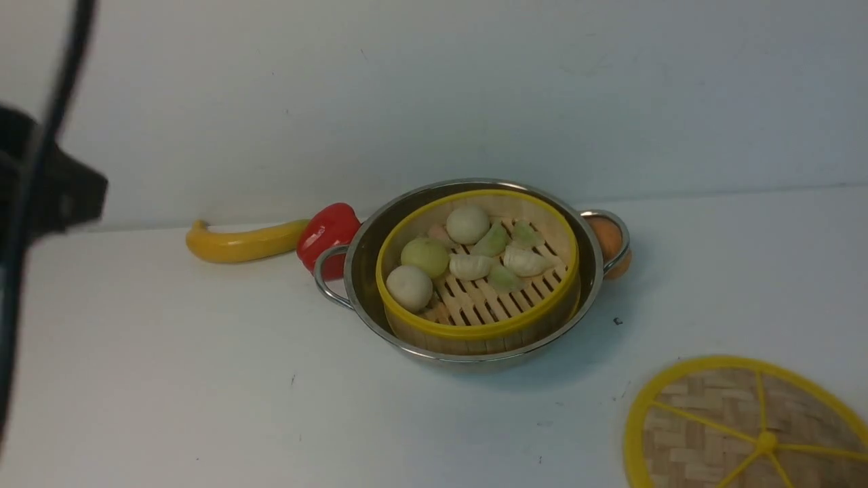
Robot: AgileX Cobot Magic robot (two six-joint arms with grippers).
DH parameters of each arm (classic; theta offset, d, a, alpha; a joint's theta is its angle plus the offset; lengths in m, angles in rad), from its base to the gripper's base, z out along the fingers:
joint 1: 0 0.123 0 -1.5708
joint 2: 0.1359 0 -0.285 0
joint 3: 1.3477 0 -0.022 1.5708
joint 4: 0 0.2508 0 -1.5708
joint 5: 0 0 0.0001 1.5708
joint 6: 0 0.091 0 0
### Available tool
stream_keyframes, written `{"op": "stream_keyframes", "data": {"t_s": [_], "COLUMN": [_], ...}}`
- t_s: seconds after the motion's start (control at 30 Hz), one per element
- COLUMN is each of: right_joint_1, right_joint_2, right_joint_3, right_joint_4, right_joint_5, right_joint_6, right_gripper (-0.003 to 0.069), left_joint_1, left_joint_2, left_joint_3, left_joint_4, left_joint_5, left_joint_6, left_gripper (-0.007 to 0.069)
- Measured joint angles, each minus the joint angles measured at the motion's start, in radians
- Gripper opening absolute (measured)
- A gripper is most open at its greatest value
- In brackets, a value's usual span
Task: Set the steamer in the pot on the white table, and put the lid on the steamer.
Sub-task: 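Move the gripper down to the bamboo steamer lid and grasp its center knob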
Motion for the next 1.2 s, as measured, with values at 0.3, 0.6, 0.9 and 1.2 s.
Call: {"op": "stream_keyframes", "data": {"t_s": [0.3, 0.6, 0.9, 1.2], "right_joint_1": [0.0, 0.0, 0.0, 0.0], "right_joint_2": [0.0, 0.0, 0.0, 0.0], "right_joint_3": [0.0, 0.0, 0.0, 0.0], "right_joint_4": [0.0, 0.0, 0.001, 0.0], "right_joint_5": [0.0, 0.0, 0.0, 0.0], "right_joint_6": [0.0, 0.0, 0.0, 0.0], "right_gripper": [0.0249, 0.0249, 0.0249, 0.0249], "left_joint_1": [0.216, 0.349, 0.38, 0.38], "left_joint_2": [-0.279, -0.728, -0.874, -0.991], "left_joint_3": [0.724, 1.064, 1.139, 1.14], "left_joint_4": [-0.165, -0.148, -0.13, -0.095], "left_joint_5": [-0.527, -0.704, -0.699, -0.69], "left_joint_6": [0.06, 0.107, 0.115, 0.117], "left_gripper": [0.0419, 0.0419, 0.0419, 0.0419]}}
